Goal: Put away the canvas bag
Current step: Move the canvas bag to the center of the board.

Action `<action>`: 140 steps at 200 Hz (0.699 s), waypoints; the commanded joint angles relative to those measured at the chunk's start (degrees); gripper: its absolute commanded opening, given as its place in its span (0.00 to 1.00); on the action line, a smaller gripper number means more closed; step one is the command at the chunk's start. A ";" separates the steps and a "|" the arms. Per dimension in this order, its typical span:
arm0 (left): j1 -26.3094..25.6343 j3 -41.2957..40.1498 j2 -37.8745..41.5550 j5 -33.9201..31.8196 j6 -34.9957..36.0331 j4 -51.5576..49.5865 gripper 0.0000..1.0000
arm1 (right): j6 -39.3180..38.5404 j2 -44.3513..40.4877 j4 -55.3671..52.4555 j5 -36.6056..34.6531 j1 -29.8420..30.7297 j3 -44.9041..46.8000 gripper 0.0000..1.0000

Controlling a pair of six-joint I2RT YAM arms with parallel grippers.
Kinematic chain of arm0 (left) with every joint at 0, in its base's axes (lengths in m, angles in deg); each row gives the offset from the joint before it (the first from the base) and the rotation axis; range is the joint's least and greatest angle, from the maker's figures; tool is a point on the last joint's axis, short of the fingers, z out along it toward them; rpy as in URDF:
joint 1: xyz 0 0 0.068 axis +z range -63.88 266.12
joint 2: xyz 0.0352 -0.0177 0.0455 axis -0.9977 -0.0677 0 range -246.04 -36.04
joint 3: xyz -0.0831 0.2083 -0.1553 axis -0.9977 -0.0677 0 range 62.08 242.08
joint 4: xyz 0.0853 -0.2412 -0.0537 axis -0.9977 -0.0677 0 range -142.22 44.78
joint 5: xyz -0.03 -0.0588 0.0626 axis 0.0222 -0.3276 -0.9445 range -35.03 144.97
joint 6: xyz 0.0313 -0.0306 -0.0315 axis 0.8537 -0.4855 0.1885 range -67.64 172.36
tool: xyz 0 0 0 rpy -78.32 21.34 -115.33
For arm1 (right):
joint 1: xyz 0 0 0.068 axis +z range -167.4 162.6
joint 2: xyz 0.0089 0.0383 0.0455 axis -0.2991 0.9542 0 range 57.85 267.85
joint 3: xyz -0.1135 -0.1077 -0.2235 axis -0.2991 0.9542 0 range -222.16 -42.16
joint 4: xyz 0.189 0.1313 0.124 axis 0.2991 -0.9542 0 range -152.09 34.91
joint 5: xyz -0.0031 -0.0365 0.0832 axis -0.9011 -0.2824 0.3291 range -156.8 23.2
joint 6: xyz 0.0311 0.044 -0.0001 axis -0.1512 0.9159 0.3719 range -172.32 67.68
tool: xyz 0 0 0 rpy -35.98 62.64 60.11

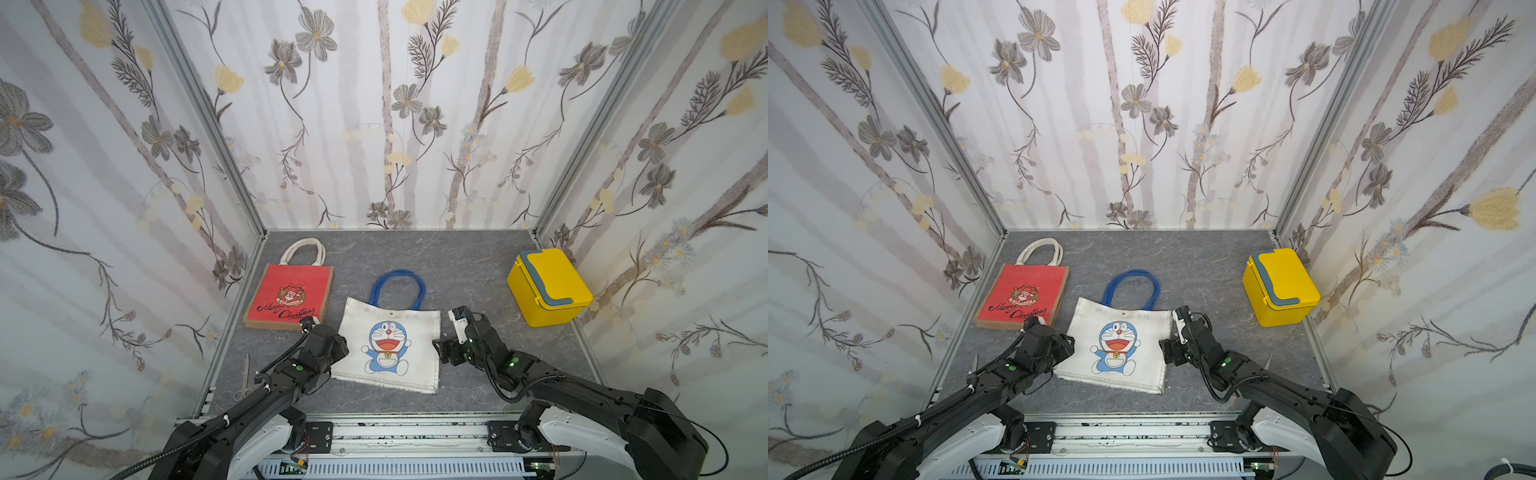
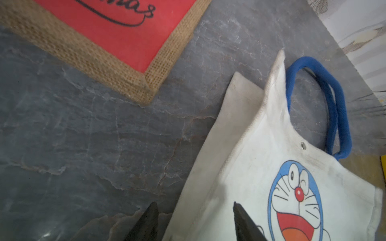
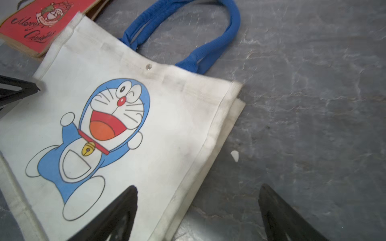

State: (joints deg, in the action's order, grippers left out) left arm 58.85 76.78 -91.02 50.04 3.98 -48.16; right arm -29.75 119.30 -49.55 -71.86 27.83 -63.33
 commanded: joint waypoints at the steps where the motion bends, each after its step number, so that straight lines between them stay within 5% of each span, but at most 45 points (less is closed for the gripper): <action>1: 0.08 -0.72 -1.75 1.92 -0.92 3.11 0.42 | 7.67 1.84 7.24 4.13 3.15 1.75 0.78; 49: -0.24 -3.55 -2.66 5.20 -4.82 8.19 0.17 | 12.10 6.09 12.84 0.76 5.13 4.67 0.37; 87: -0.99 -4.62 -5.69 6.55 -5.80 11.98 0.09 | 10.07 8.23 12.12 -3.08 4.74 3.33 0.11; 140: -1.52 -0.79 -13.46 5.14 -5.55 16.62 0.00 | 5.51 16.73 12.13 -5.39 -0.50 -3.09 0.07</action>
State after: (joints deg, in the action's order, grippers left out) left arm 57.65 74.48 -102.25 53.91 -0.37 -31.39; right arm -21.75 133.03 -39.96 -77.87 29.32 -64.03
